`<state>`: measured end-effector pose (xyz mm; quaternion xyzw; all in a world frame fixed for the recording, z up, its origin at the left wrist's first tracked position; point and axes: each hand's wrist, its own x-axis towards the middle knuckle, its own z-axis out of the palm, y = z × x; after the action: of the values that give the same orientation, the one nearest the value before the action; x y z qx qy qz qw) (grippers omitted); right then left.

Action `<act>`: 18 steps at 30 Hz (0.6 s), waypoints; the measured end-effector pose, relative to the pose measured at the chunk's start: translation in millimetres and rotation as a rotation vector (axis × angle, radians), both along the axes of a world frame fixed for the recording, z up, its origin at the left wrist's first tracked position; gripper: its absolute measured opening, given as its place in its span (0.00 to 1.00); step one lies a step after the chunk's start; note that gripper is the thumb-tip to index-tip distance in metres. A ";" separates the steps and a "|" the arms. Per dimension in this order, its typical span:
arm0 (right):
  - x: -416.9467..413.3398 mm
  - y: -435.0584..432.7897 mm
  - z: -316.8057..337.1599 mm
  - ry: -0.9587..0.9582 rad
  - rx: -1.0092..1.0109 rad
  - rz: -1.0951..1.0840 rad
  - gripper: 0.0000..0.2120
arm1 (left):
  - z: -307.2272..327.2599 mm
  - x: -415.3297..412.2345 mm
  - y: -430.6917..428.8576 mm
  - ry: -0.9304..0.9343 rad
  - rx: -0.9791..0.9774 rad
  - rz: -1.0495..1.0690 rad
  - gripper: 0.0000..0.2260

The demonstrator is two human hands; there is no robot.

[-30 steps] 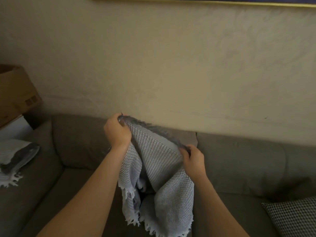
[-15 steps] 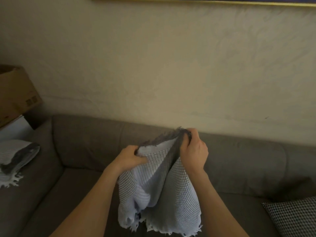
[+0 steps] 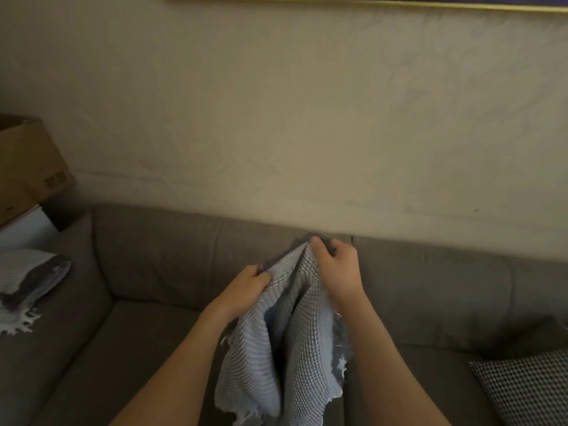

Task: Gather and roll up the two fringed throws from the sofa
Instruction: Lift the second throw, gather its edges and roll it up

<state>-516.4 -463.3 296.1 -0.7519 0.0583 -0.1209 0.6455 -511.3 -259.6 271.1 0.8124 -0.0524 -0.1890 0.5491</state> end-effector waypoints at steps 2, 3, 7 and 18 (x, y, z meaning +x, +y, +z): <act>-1.6 -3.8 -0.6 0.070 0.041 0.008 0.23 | 1.1 -2.8 0.5 0.041 -0.056 -0.004 0.10; -1.7 -5.4 -1.9 0.114 0.082 0.028 0.23 | -0.3 -1.6 2.7 0.047 -0.056 0.009 0.17; -2.7 -13.6 1.4 0.342 0.328 0.138 0.15 | 7.7 3.1 6.0 -0.088 0.018 0.081 0.21; -6.3 -3.3 11.7 0.248 0.401 0.248 0.16 | 50.2 -0.3 -7.1 -0.138 -0.078 0.018 0.16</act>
<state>-522.7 -466.7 307.9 -0.6193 0.0672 0.0659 0.7795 -511.6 -266.7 321.4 0.8020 -0.0901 -0.1251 0.5770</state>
